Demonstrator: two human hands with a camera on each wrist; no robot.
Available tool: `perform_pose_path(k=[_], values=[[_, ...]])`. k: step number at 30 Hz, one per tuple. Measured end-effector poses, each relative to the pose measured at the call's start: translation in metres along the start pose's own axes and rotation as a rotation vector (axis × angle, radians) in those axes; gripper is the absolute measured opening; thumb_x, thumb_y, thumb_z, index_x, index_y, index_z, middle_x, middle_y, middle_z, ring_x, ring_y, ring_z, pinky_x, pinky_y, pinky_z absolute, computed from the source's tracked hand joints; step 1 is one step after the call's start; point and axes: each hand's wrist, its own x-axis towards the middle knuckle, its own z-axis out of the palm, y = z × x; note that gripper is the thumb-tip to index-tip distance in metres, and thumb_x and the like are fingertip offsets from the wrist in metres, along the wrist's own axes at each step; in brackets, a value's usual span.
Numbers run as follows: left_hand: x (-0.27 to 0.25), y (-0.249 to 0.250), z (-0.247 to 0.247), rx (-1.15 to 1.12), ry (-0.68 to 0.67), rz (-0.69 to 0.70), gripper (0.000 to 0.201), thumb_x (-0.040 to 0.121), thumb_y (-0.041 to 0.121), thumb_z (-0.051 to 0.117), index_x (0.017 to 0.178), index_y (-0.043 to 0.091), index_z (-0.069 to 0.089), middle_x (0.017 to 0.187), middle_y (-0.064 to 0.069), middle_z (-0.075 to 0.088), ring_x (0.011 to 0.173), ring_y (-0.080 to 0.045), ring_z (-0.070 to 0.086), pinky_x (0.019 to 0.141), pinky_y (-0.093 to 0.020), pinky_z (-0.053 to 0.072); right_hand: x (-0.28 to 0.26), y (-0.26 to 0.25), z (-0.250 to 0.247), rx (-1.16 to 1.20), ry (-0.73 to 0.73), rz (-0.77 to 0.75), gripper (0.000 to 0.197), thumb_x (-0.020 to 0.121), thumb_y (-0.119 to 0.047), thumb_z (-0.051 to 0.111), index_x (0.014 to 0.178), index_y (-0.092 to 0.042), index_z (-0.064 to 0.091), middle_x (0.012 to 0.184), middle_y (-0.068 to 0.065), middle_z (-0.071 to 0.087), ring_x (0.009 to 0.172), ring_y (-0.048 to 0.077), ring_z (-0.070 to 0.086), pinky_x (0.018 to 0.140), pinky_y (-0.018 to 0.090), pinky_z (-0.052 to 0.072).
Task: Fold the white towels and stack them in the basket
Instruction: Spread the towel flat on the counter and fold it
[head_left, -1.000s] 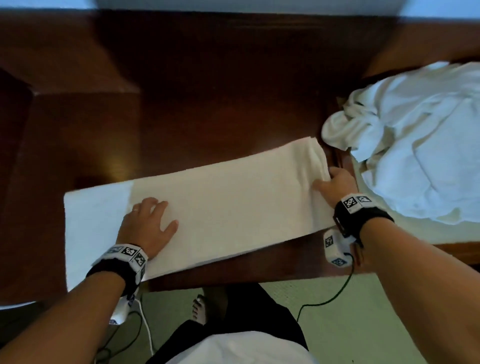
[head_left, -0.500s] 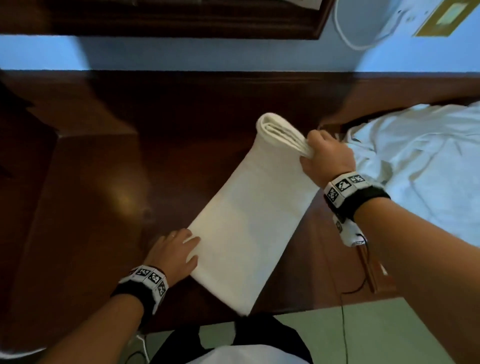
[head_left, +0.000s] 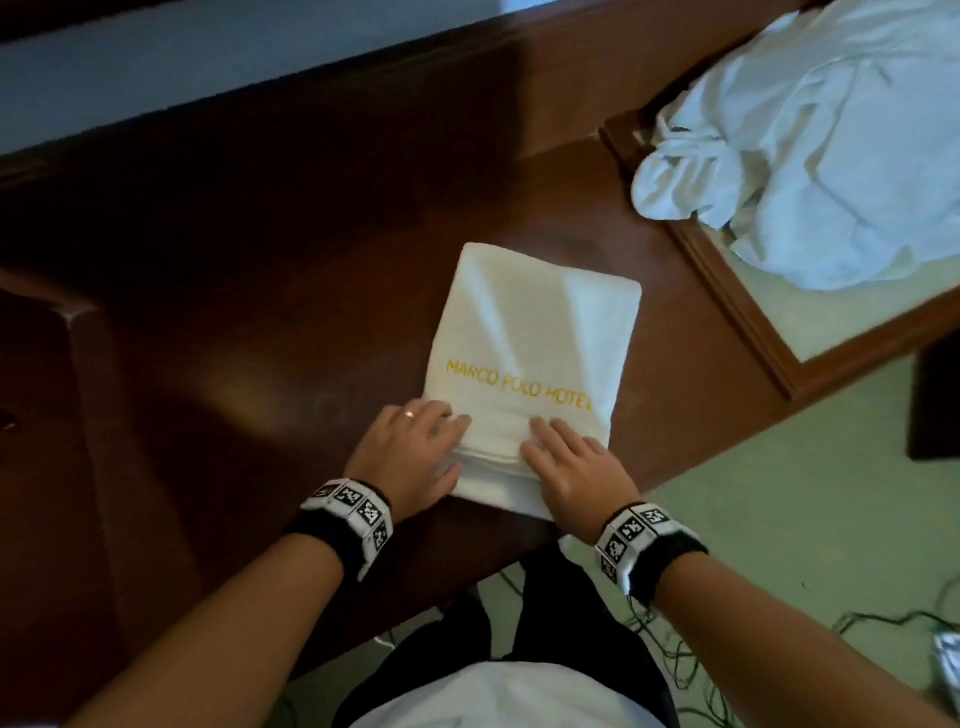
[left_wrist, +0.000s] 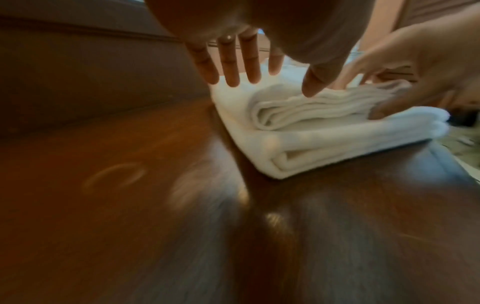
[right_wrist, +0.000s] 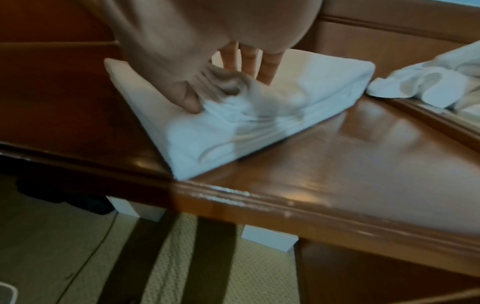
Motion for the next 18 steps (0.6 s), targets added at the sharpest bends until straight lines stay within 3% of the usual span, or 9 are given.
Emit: perform_pose_path(k=[3,5,8,10,12,15,18], values=[[0.025,0.012,0.012,0.072,-0.144,0.086,0.068,0.062,0.045,0.078,0.123,0.019,0.061,0.120,-0.012,0.061,0.101,-0.035,0.060,0.077,-0.043,0.049,-0.011,0.018,0.007,0.041,-0.107,0.046,0.066,0.063,-0.007,0.079,0.127,-0.009,0.062,0.145,0.020,0.050,0.129,0.038,0.053,0.087,0.046,0.057],[0.040,0.015,0.014,0.076,-0.180,0.068,0.067,0.054,0.030,0.087,0.116,0.016,0.065,0.116,-0.015,0.064,0.096,-0.037,0.063,0.072,-0.044,0.051,-0.011,0.034,0.007,0.100,-0.127,0.090,0.074,0.053,0.004,0.080,0.124,-0.007,0.062,0.144,0.021,0.050,0.130,0.039,0.052,0.088,0.049,0.057],[0.051,0.012,0.008,0.055,-0.064,0.076,0.049,0.056,0.013,0.083,0.102,0.011,0.067,0.101,-0.017,0.063,0.082,-0.037,0.062,0.062,-0.042,0.050,-0.006,0.045,-0.013,0.190,0.006,0.197,0.053,0.053,0.008,0.074,0.104,-0.002,0.066,0.121,0.021,0.063,0.111,0.040,0.062,0.076,0.045,0.060],[0.046,0.007,0.002,-0.004,0.070,0.064,0.038,0.065,0.017,0.071,0.102,0.010,0.066,0.098,-0.016,0.059,0.081,-0.036,0.057,0.059,-0.041,0.047,-0.009,0.042,-0.027,0.182,0.147,0.235,0.039,0.057,0.003,0.070,0.096,-0.003,0.065,0.105,0.017,0.064,0.090,0.037,0.061,0.069,0.040,0.056],[0.030,0.005,0.002,-0.078,0.165,0.063,0.036,0.071,0.022,0.058,0.104,0.008,0.066,0.098,-0.015,0.056,0.082,-0.035,0.053,0.060,-0.041,0.047,-0.021,0.034,-0.029,0.134,0.194,0.193,0.033,0.060,-0.003,0.066,0.093,-0.005,0.064,0.096,0.013,0.060,0.079,0.033,0.054,0.063,0.039,0.048],[0.002,0.008,0.018,-0.085,0.073,0.111,0.036,0.068,0.023,0.072,0.101,0.011,0.063,0.095,-0.012,0.053,0.080,-0.034,0.053,0.058,-0.039,0.049,-0.047,0.024,-0.005,0.099,0.097,0.144,0.037,0.063,-0.007,0.072,0.099,-0.008,0.064,0.098,0.012,0.060,0.080,0.032,0.056,0.062,0.040,0.049],[-0.005,0.013,0.027,-0.090,-0.022,0.060,0.041,0.063,0.019,0.083,0.098,0.012,0.061,0.093,-0.011,0.052,0.079,-0.034,0.055,0.054,-0.038,0.050,-0.058,0.021,0.010,0.120,0.050,0.182,0.043,0.062,-0.004,0.075,0.103,-0.007,0.063,0.102,0.014,0.059,0.085,0.034,0.057,0.064,0.043,0.053]])
